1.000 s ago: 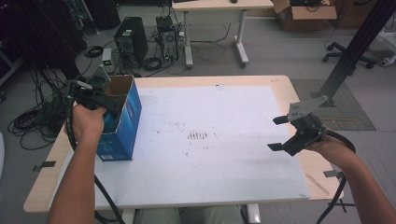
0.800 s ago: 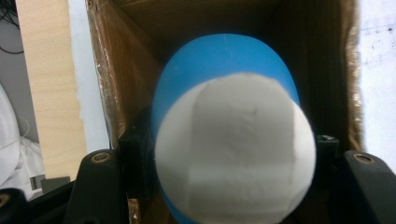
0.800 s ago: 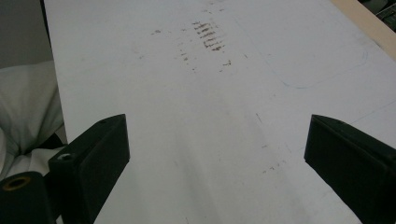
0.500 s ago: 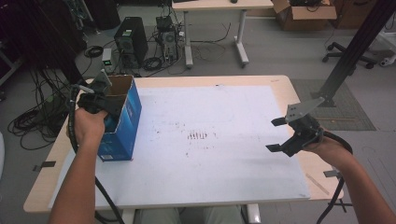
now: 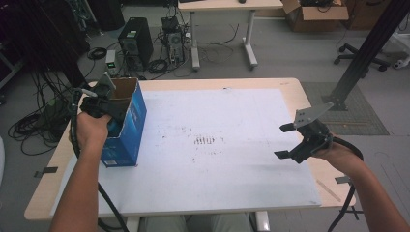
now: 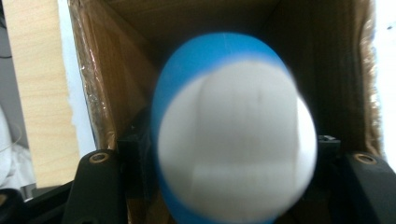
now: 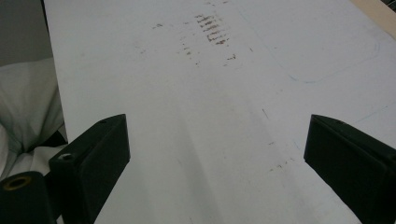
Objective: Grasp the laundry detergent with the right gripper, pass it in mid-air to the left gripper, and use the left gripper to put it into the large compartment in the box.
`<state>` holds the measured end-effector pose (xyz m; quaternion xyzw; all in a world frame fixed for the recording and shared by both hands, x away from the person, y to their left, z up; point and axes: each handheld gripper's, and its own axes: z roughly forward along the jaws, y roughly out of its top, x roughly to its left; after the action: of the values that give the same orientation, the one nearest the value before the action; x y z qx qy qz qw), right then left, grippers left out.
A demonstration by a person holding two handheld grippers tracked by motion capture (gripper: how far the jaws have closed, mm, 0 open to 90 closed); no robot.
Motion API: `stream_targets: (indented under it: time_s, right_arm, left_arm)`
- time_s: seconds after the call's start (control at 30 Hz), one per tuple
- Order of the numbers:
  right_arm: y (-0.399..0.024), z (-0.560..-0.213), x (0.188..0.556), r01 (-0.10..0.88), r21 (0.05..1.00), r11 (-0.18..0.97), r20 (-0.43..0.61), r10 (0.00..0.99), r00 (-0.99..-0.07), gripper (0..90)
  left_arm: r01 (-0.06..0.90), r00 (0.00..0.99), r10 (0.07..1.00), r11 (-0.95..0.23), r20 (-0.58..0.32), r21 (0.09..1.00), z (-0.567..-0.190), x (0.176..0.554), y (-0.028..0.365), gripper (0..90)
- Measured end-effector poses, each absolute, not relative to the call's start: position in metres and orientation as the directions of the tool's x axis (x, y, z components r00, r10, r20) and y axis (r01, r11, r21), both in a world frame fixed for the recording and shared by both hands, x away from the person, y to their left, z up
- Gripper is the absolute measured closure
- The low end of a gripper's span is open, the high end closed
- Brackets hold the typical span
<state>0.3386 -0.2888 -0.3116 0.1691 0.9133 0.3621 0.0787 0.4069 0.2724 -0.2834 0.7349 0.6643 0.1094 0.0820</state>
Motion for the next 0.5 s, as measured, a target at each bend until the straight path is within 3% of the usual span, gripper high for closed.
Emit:
stream_targets:
  time_s: [0.5]
  right_arm:
    - [-0.289,-0.306,0.335,0.245,0.69,0.681,-0.027,0.362,-0.932,6.5]
  left_arm:
    - [0.939,0.111,0.994,-0.107,0.006,0.327,-0.254,0.399,0.28,20.5]
